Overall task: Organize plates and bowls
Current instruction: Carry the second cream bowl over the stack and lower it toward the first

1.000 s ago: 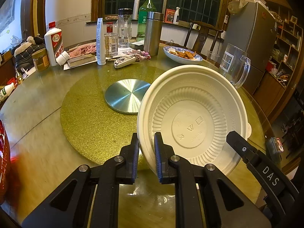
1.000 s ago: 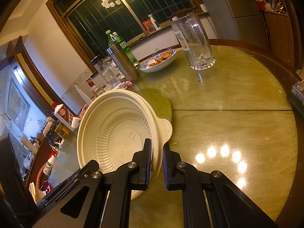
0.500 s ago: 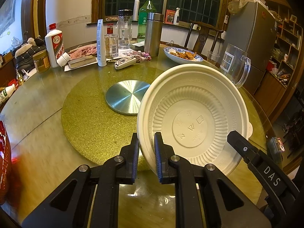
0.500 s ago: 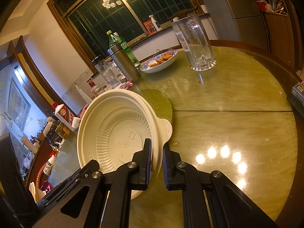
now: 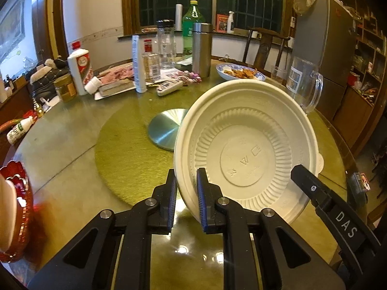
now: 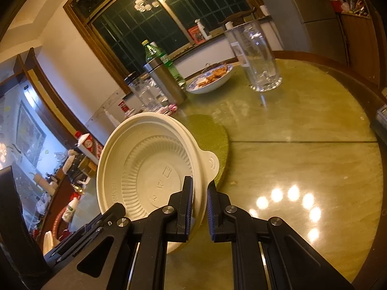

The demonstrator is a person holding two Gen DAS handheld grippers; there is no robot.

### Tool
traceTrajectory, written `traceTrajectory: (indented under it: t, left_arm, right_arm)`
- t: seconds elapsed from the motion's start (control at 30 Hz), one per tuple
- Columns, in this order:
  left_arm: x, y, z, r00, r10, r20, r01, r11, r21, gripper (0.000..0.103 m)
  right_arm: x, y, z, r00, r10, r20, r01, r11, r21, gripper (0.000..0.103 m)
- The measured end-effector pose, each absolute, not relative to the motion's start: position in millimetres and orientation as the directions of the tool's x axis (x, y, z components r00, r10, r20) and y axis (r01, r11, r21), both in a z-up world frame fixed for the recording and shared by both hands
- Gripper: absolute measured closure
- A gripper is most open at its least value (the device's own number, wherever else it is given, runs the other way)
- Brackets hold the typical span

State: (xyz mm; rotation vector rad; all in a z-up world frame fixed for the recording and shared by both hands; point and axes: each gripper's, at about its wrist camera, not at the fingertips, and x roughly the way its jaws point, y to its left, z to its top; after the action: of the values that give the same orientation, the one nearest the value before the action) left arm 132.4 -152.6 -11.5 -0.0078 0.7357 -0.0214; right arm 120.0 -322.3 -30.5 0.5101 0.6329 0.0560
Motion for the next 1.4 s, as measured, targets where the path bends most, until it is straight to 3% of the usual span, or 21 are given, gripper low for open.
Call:
traceTrajectory:
  t: [1.4]
  left_arm:
    - [6, 62, 55, 0.845, 0.151, -0.514, -0.262, 0.953, -0.15, 0.089]
  right_arm:
    - [61, -93, 58, 0.721, 0.488, -0.492, -0.354, 0.87, 0.344, 0.092]
